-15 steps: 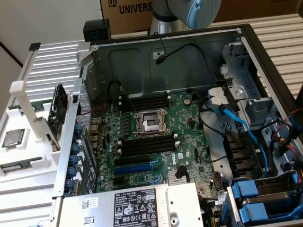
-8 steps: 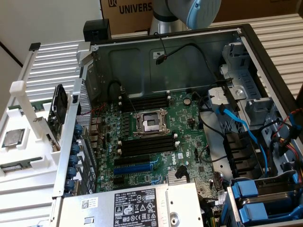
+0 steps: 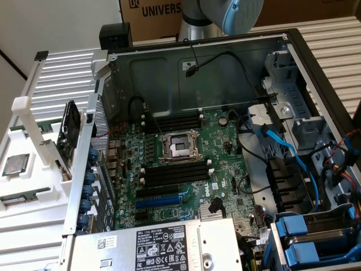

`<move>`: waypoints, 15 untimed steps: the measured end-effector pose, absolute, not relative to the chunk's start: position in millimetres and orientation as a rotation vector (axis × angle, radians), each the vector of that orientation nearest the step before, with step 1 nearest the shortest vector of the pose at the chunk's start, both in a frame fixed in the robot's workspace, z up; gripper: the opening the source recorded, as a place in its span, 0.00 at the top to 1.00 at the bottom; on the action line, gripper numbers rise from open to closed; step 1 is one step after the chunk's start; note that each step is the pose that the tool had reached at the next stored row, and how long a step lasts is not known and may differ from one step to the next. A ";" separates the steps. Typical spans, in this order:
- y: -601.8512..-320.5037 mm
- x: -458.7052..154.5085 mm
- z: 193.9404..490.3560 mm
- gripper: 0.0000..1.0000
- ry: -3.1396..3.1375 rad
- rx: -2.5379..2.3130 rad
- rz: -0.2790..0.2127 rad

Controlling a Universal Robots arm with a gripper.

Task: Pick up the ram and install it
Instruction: 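Pick up the ram and move it above insertion slot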

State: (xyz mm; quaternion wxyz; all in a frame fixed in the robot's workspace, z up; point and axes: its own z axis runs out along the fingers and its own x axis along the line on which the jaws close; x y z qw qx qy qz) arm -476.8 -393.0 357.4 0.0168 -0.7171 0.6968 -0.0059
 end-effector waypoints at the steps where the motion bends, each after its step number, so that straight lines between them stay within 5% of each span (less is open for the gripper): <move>1: -393.0 -476.8 357.4 0.89 2.166 -2.229 -0.018; 15: -393.3 -477.0 332.3 0.89 2.165 -2.225 -0.020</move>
